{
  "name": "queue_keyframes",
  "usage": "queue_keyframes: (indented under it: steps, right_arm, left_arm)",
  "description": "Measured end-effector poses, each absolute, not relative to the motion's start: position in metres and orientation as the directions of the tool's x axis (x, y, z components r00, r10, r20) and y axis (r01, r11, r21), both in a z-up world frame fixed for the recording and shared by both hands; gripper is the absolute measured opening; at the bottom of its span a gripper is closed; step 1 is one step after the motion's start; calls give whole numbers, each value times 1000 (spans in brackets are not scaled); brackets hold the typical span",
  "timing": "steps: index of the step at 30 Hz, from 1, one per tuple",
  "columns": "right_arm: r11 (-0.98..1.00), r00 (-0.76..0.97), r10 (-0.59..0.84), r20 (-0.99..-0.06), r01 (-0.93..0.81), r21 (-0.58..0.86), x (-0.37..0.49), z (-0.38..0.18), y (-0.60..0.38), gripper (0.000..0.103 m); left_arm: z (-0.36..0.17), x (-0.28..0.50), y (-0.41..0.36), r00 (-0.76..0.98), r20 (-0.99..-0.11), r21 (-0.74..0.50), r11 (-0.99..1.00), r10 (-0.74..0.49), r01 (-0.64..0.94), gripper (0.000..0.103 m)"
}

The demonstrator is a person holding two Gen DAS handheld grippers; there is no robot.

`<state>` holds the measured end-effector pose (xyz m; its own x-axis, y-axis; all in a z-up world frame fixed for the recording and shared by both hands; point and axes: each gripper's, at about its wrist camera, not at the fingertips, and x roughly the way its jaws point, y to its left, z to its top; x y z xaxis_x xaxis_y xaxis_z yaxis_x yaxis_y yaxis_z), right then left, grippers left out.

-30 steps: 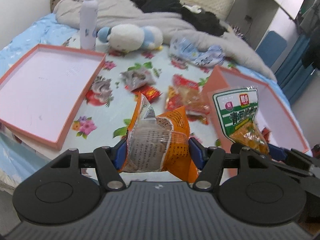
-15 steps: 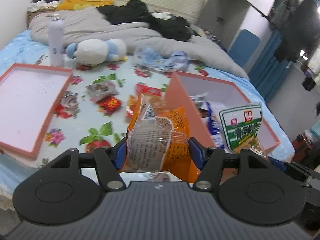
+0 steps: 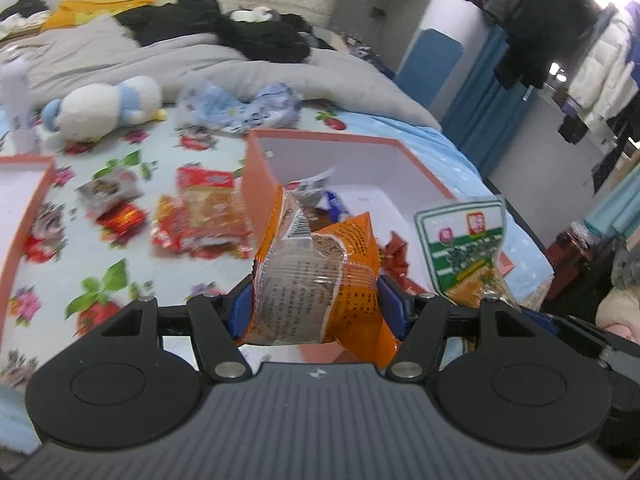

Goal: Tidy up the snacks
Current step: 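Carry both held snacks over the pink box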

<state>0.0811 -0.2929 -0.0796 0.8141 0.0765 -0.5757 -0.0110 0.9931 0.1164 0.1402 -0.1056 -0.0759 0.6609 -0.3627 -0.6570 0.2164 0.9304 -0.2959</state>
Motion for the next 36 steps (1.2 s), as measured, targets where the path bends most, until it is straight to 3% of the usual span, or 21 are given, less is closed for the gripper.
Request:
queue_keyframes:
  steps: [7,30,36]
  right_arm:
    - [991,838,58,-542,15,129,119,-71,-325,58]
    - [972,768,173,-617,-33,231,226,-129,-388,60]
    - [975,744,160,-649,-18,220,233,-138,-388,67]
  left_arm:
    - [-69,187,-147,655,-650,-270,922,-386,276,69]
    - [-122,326,-210,569,-765,-201,951,-302,235,69]
    - [-129,329,-214,546,-780,-191,947,-306,258,71]
